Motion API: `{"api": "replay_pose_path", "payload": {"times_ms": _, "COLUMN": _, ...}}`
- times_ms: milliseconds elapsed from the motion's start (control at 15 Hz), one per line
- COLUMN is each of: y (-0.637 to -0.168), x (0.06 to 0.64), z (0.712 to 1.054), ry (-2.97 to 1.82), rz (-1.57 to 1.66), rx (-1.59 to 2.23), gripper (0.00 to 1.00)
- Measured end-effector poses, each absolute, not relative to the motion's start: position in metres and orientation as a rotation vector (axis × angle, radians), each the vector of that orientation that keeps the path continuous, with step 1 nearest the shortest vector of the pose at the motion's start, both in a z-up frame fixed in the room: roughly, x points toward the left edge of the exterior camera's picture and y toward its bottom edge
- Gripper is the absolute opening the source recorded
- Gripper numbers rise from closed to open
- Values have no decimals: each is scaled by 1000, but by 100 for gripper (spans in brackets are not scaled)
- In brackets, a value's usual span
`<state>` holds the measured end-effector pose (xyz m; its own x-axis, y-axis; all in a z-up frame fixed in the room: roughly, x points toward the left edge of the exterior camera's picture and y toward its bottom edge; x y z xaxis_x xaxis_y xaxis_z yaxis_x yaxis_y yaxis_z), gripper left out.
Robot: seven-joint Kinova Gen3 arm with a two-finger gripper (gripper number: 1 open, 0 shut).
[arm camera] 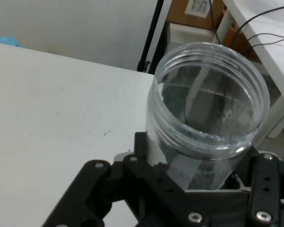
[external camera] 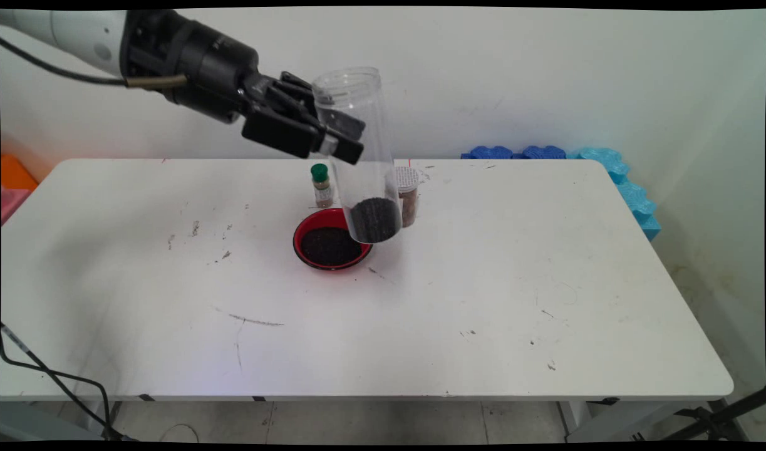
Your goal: Pour the black seasoning powder in the red bowl
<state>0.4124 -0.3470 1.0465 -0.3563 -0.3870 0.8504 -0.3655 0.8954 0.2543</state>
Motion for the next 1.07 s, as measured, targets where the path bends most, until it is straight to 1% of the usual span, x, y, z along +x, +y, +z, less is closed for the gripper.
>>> {"api": "replay_pose_path", "payload": {"times_ms": 200, "y": -353, "x": 423, "z": 1052, "ry": -1970, "rz": -82, "rx": 620, "gripper": 0}}
{"api": "replay_pose_path", "payload": {"times_ms": 400, "y": -356, "x": 432, "z": 1050, "ry": -1965, "rz": -151, "rx": 698, "gripper": 0}}
{"api": "replay_pose_path", "payload": {"times_ms": 667, "y": -361, "x": 445, "z": 1035, "ry": -1966, "rz": -229, "rx": 841, "gripper": 0}}
{"api": "replay_pose_path", "payload": {"times_ms": 1067, "y": -369, "x": 459, "z": 1003, "ry": -1921, "rz": -342, "rx": 1100, "gripper": 0}}
